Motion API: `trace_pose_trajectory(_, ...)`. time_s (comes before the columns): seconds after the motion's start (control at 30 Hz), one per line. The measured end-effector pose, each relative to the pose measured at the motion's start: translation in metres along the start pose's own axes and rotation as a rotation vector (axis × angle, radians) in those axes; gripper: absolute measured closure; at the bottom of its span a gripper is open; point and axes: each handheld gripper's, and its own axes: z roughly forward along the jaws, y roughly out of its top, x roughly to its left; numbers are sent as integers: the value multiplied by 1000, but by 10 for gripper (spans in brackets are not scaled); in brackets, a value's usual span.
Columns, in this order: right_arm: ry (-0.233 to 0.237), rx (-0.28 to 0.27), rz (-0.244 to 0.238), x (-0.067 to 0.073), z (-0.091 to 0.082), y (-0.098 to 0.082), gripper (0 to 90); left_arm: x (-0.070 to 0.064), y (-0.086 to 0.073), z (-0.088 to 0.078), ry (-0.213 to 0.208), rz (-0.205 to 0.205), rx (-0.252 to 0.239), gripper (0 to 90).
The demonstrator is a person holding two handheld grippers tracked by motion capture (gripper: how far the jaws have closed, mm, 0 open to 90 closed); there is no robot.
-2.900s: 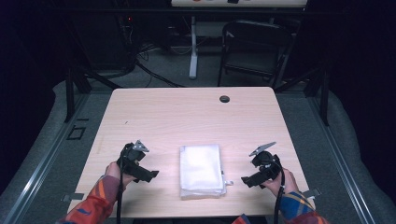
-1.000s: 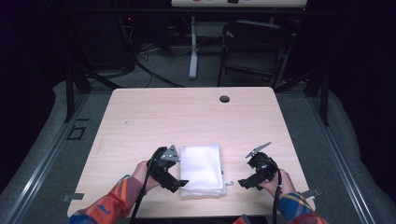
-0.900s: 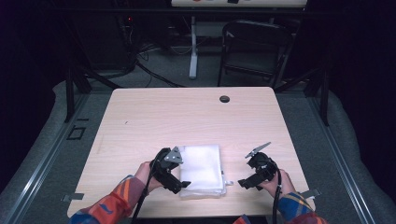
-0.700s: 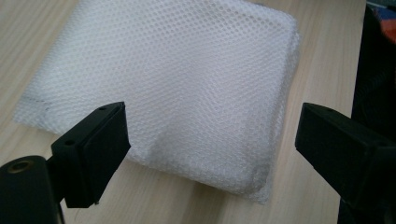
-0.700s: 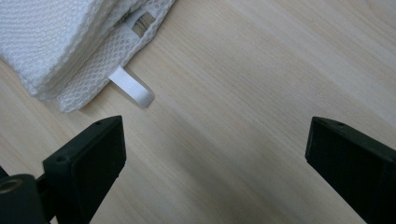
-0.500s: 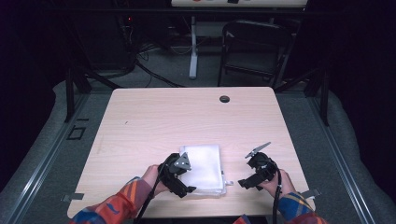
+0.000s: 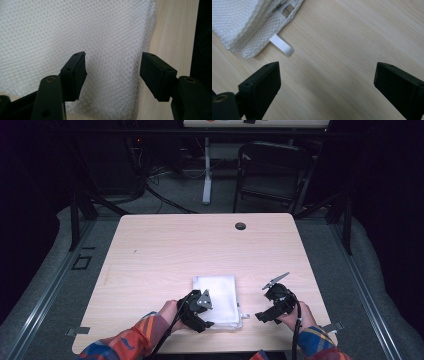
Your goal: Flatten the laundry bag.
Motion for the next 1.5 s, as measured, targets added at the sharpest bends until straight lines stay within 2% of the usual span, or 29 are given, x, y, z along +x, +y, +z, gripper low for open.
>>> trace_pose_trajectory(0.07, 2, -16, 8, 1, 1, 0, 69, 0, 0, 1, -5, 6, 4, 406)
trace_pose_trajectory(0.17, 5, -3, -1, 0, 0, 0, 70, -2, 2, 6, 8, 12, 31, 418)
trace_pose_trajectory(0.2, 4, -1, -1, 1, 0, 0, 70, -3, 2, 11, 18, 25, 60, 420)
trace_pose_trajectory(0.23, 4, -2, 0, 1, 0, 0, 71, -3, 2, 13, 18, 30, 67, 421)
trace_pose_trajectory(0.37, 0, 6, -9, 0, 0, 0, 72, -3, 2, 16, 26, 33, 77, 452)
trace_pose_trajectory(0.47, 1, 2, -10, 0, 1, 0, 72, -4, 2, 17, 48, 41, 81, 479)
trace_pose_trajectory(0.5, 5, 5, -14, 0, 1, 0, 73, -5, 2, 19, 47, 48, 83, 516)
trace_pose_trajectory(0.57, 3, 0, -13, 1, 1, 0, 74, -6, 2, 19, 52, 49, 83, 534)
trace_pose_trajectory(0.73, 10, -14, -2, 2, 2, 0, 75, -2, 2, 19, 54, 35, 66, 613)
trace_pose_trajectory(0.77, 10, 3, -10, 1, 1, 0, 77, -2, 1, 19, 52, 29, 67, 656)
trace_pose_trajectory(0.87, 10, 2, -10, 1, 1, 0, 77, 0, 1, 18, 41, 24, 65, 727)
trace_pose_trajectory(0.93, 9, -14, -3, 2, 2, 0, 80, 0, 1, 18, 48, 23, 62, 756)
trace_pose_trajectory(1.03, 10, -8, -14, 3, 0, 1, 90, 2, 1, 17, 38, 4, 49, 779)
trace_pose_trajectory(1.07, -4, -21, -28, 4, -2, 1, 104, 3, 1, 15, 31, 1, 45, 784)
trace_pose_trajectory(1.17, 4, -53, -31, 8, -2, 2, 120, 5, 1, 13, 23, -9, 35, 799)
trace_pose_trajectory(1.3, 10, -33, -60, 10, -2, 3, 133, 7, 1, 10, 17, -21, 7, 806)
trace_pose_trajectory(1.37, 22, -46, -55, 12, -2, 3, 140, 7, 1, 8, 13, -28, -1, 805)
trace_pose_trajectory(1.5, 11, -37, -67, 12, -3, 4, 166, 8, 1, 6, 13, -39, -18, 805)
